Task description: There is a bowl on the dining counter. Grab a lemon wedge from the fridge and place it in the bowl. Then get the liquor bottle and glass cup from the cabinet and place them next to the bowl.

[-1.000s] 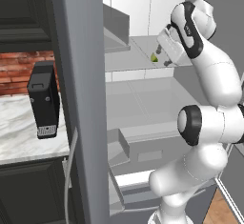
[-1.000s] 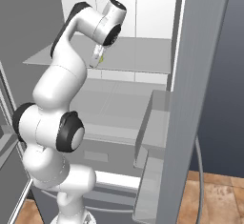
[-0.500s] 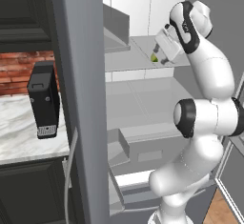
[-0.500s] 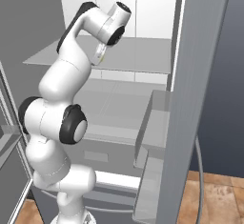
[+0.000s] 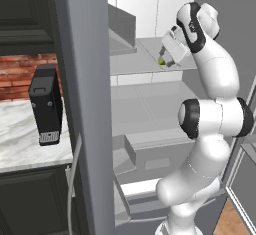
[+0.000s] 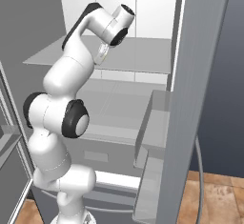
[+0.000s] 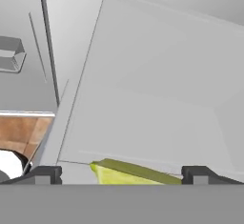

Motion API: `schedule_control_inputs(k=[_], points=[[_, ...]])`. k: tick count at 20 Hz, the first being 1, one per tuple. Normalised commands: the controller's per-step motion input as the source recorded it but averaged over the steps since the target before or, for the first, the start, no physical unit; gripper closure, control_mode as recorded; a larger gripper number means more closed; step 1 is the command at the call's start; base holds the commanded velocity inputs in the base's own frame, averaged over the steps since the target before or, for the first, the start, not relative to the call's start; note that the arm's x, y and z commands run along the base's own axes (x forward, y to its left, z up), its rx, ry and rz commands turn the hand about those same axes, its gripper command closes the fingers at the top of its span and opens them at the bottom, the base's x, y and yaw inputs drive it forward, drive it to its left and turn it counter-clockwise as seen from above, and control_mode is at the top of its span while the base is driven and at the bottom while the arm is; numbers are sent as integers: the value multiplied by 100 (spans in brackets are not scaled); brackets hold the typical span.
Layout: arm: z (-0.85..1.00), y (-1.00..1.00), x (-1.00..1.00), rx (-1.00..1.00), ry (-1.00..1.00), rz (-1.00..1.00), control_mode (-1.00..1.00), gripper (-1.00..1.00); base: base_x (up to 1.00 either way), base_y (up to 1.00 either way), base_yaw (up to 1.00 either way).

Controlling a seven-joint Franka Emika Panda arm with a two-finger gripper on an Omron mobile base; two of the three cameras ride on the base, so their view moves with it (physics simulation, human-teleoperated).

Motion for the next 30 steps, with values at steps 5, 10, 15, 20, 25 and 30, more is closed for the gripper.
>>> schedule_control_inputs(k=[5, 10, 15, 20, 25, 30], points=[[-26, 0, 1, 0, 0, 0, -100, -100, 0, 0, 0], [-10, 0, 8, 0, 0, 0, -100, -100, 0, 0, 0], [0, 0, 24, 0, 0, 0, -100, -100, 0, 0, 0], [-8, 10, 8, 0, 0, 0, -100, -100, 0, 0, 0], [-16, 7, 0, 0, 0, 0, -100, -100, 0, 0, 0], [-22, 1, 0, 0, 0, 0, -100, -100, 0, 0, 0]])
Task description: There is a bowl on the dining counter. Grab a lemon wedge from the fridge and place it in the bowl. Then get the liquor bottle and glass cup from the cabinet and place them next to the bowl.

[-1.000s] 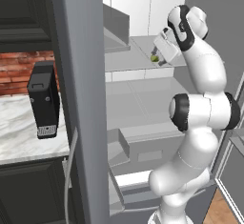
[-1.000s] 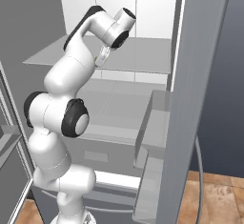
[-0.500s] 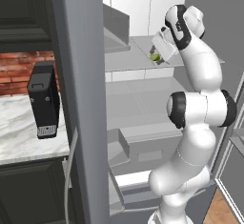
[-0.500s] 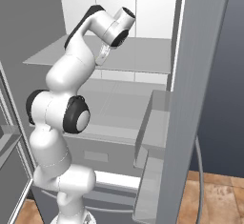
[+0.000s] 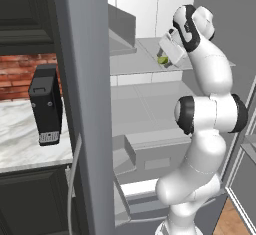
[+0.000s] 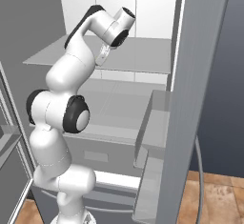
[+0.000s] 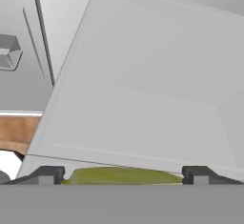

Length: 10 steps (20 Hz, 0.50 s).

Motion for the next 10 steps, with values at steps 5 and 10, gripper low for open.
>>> schedule_control_inputs(k=[5, 10], points=[[-19, 4, 0, 0, 0, 0, -100, 100, 0, 0, 0], [-7, 6, 0, 0, 0, 0, -100, 100, 0, 0, 0]])
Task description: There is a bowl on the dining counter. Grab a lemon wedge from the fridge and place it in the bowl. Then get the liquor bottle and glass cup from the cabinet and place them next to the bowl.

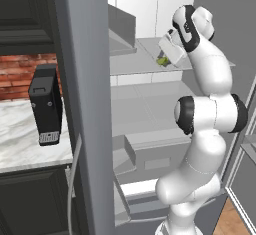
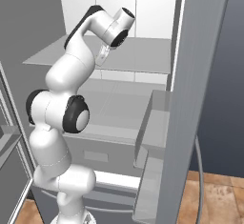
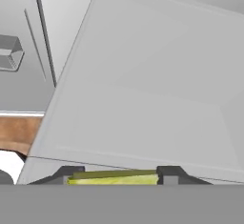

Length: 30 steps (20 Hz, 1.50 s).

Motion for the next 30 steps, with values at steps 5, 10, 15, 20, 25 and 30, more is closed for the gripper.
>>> schedule_control_inputs(k=[5, 10, 15, 20, 25, 30], points=[[0, 0, 0, 0, 0, 0, -100, 100, 0, 0, 0], [7, 0, -12, 3, -1, 0, -100, 100, 0, 0, 0], [6, 0, -53, 1, -6, 0, -100, 100, 0, 0, 0], [0, 1, -91, 0, -17, 0, -100, 100, 0, 0, 0], [3, 1, -95, 0, -23, 0, -100, 100, 0, 0, 0], [46, 1, -70, -4, -18, 4, -100, 100, 0, 0, 0]])
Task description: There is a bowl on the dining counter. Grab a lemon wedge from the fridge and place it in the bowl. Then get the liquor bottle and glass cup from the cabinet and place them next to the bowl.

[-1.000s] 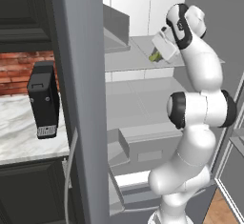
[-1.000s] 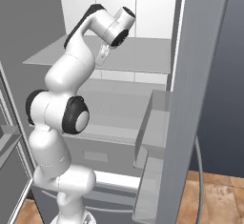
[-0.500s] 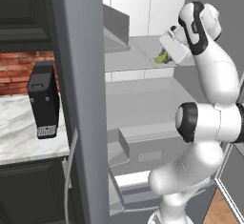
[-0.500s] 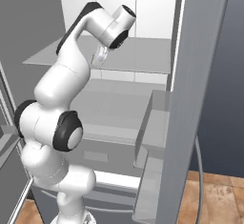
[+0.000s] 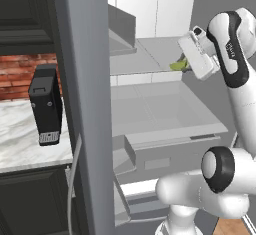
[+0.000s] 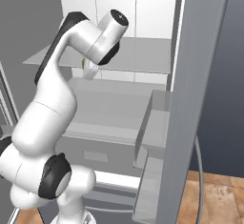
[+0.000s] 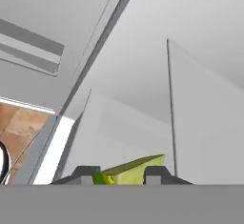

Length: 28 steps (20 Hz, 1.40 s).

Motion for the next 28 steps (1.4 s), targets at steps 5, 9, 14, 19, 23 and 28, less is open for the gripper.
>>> schedule_control_inputs(k=[5, 9, 14, 19, 23, 28], points=[[60, 0, -79, -8, -19, 0, -100, 100, 0, 0, 0], [39, 0, -86, -8, -17, 0, -100, 100, 0, 0, 0], [10, 0, -99, -13, -18, 8, -100, 100, 0, 0, 0], [1, 0, -94, -16, -15, 5, -100, 100, 0, 0, 0], [19, 0, -63, -12, -12, 0, -100, 100, 0, 0, 0], [30, 0, -30, -12, -9, -4, -100, 100, 0, 0, 0]])
